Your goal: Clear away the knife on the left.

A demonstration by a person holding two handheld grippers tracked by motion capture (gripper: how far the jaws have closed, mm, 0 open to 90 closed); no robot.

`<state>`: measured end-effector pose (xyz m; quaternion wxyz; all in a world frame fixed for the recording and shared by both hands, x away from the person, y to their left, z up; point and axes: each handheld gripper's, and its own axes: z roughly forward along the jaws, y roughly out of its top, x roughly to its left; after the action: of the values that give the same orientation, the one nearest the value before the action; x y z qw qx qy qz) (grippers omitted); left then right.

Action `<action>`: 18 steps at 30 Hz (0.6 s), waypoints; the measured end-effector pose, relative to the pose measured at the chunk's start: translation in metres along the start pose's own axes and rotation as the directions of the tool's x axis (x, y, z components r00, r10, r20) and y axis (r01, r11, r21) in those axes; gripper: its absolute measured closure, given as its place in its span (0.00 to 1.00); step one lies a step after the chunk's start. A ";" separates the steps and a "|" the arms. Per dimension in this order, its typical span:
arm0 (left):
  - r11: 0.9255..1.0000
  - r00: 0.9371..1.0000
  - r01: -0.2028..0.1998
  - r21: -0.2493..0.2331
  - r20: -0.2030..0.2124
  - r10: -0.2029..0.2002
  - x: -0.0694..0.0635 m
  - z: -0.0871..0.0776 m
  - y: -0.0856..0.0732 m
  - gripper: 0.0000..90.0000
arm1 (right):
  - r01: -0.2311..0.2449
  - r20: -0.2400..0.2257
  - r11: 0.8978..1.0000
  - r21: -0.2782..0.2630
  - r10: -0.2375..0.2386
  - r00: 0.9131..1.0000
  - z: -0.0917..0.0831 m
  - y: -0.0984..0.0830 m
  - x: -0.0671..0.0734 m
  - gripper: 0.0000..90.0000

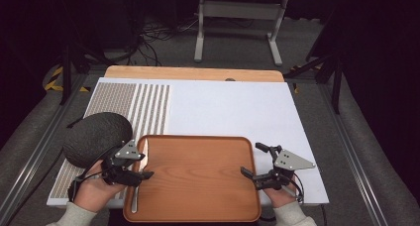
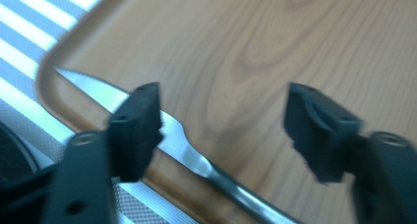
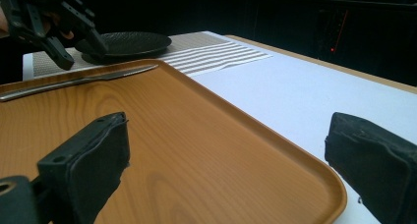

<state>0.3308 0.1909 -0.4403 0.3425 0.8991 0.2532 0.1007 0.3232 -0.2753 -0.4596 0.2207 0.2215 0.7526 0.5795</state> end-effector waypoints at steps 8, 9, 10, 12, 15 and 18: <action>0.985 1.000 0.004 -0.174 0.012 -0.002 0.000 -0.017 -0.008 0.10 | -0.001 -0.003 1.000 -0.004 0.001 1.000 0.000 0.000 0.000 0.04; 0.980 1.000 0.005 -0.198 0.012 -0.003 0.000 -0.019 -0.010 0.10 | -0.001 -0.003 1.000 -0.004 0.001 1.000 0.000 0.000 0.000 0.04; 0.973 1.000 0.001 -0.233 0.009 0.001 0.000 -0.022 -0.013 0.10 | 0.001 -0.001 1.000 -0.001 -0.001 1.000 0.000 0.000 0.000 0.04; 0.962 1.000 -0.006 -0.274 0.007 0.008 0.001 -0.026 -0.017 0.08 | -0.001 -0.001 1.000 -0.004 0.001 1.000 0.000 0.000 0.000 0.04; 0.939 1.000 -0.024 -0.343 -0.003 0.024 0.002 -0.031 -0.023 0.05 | -0.003 0.001 1.000 -0.007 0.003 1.000 -0.001 0.000 -0.001 0.04; 0.906 0.999 -0.041 -0.420 -0.005 0.043 0.002 -0.035 -0.033 0.02 | -0.001 0.000 1.000 -0.009 0.001 1.000 -0.001 0.000 -0.001 0.04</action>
<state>0.3074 0.2327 -0.4356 0.5264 0.8097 0.2057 0.1583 0.3230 -0.2767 -0.4588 0.2213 0.2210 0.7498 0.5830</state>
